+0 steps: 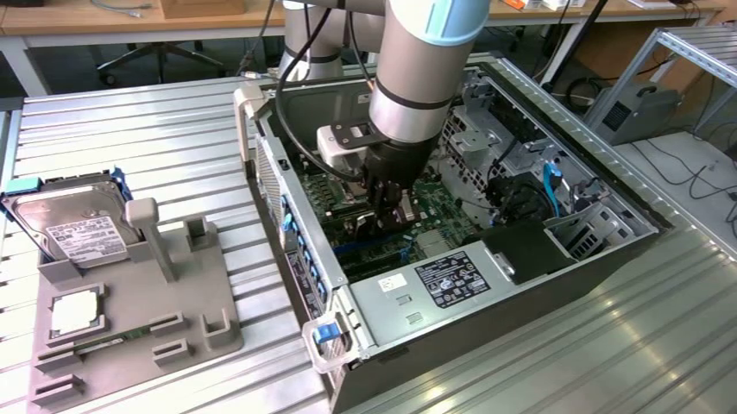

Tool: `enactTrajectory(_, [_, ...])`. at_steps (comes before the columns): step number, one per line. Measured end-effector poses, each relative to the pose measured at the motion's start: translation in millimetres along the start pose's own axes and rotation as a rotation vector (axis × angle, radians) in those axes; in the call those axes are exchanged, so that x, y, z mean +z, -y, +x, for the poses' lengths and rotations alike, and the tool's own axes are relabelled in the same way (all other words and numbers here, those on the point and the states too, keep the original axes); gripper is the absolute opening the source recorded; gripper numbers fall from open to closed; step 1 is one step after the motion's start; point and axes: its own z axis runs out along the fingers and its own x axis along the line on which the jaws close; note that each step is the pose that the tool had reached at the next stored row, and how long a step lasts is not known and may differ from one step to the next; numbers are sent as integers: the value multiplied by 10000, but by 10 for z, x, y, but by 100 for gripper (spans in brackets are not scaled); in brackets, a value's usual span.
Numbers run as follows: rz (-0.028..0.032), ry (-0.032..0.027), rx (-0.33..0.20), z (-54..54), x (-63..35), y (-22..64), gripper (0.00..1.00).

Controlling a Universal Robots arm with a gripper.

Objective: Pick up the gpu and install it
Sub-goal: 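Insert the gpu into the slot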

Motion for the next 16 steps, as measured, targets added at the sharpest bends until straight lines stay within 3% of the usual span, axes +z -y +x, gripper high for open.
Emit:
enactTrajectory(13, [-5,25,-102,1,19,0,27])
enactTrajectory(16, [-5,53,-118,1,21,0,27])
